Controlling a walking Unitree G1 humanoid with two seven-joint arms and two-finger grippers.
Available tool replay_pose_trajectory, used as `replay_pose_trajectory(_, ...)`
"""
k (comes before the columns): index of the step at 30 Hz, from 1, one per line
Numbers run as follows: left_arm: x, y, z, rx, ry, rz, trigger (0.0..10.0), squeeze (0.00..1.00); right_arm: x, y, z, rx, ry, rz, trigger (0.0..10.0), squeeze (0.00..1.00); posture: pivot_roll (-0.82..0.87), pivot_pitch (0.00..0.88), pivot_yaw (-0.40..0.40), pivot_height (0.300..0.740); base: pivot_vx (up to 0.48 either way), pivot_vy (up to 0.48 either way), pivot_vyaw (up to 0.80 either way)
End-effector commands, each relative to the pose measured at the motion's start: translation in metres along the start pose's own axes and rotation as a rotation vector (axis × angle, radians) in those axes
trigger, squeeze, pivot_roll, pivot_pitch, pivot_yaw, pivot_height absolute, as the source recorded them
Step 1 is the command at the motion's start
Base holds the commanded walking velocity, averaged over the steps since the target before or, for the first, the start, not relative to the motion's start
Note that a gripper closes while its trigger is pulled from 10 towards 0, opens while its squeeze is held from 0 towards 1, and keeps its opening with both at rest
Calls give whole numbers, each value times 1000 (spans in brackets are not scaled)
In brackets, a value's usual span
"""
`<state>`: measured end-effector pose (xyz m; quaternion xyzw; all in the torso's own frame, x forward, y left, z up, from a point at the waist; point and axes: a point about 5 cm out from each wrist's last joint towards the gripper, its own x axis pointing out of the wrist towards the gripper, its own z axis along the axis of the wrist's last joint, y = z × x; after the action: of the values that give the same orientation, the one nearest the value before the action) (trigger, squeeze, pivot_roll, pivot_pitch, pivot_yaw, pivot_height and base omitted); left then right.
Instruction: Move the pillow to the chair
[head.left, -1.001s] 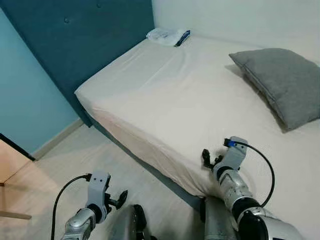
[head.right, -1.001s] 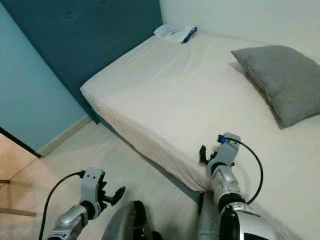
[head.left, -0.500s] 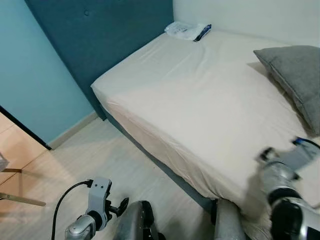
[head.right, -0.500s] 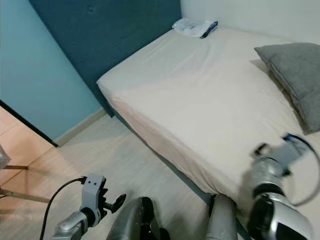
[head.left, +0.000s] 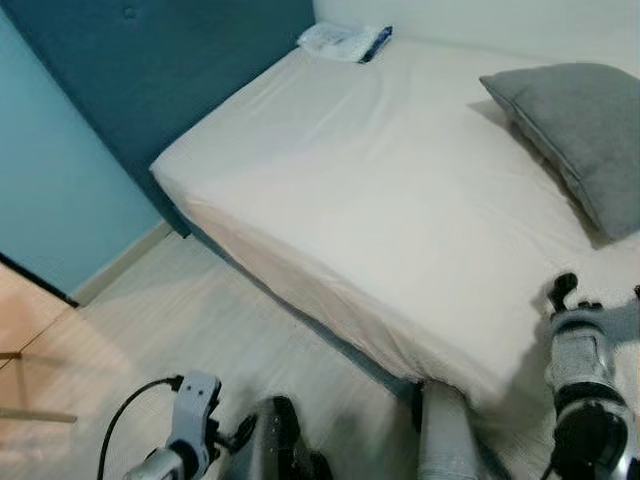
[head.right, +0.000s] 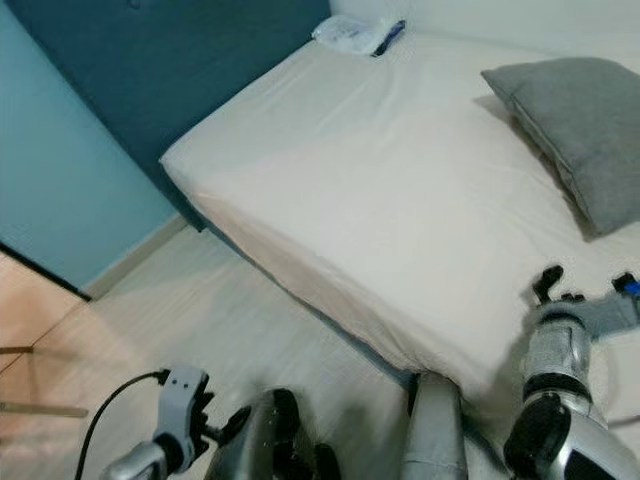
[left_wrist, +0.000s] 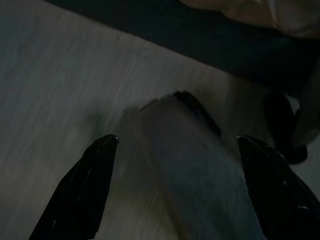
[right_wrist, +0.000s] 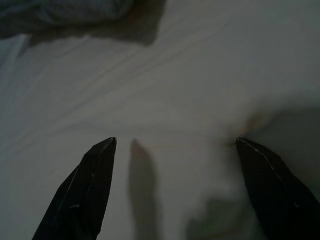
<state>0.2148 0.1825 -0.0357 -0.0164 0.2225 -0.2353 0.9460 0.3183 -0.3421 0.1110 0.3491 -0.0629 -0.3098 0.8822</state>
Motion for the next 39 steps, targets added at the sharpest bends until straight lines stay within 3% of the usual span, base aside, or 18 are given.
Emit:
replay_pose_trajectory(1,-18,9,-9,31,27,-8,10000,0,-4,2,-15,28,47,-2,10000,0,13,412,298,588,0,0,0)
replay_pose_trajectory(4,-28,10,-10,45,13,-21,10000,0,-1,7,-6,24,14,23,10000,0,32,451,313,588,0,0,0)
replay_pose_trajectory(7,-33,9,-3,59,-20,-38,10000,0,4,21,6,-56,-24,115,10000,0,49,498,330,588,0,0,0)
replay_pose_trajectory(12,-37,4,4,67,-46,-62,10000,0,8,26,21,-119,-48,134,10000,0,68,555,356,583,0,0,0)
replay_pose_trajectory(17,-43,-6,8,74,-56,-102,10000,0,13,36,59,-189,-180,172,10000,0,84,589,371,563,0,0,0)
replay_pose_trajectory(21,-54,-12,8,70,-30,-118,10000,0,11,62,109,-86,-362,295,10000,0,104,609,385,543,0,0,0)
replay_pose_trajectory(25,-64,-15,6,66,-7,-120,10000,0,6,76,136,-13,-450,357,10000,0,123,617,393,528,0,0,0)
replay_pose_trajectory(27,-71,-17,2,63,10,-120,10000,0,3,80,149,-27,-500,360,10000,0,128,619,395,518,0,0,0)
replay_pose_trajectory(30,-74,-19,2,61,19,-121,10000,0,1,80,153,-49,-517,359,10000,0,136,621,398,503,0,0,0)
replay_pose_trajectory(36,-83,-21,2,66,40,-126,10000,0,0,53,165,-42,-595,174,10000,0,155,628,400,488,0,0,0)
replay_pose_trajectory(39,-87,-22,3,67,48,-131,10000,0,-1,46,168,13,-603,148,10000,0,159,633,400,488,0,0,0)
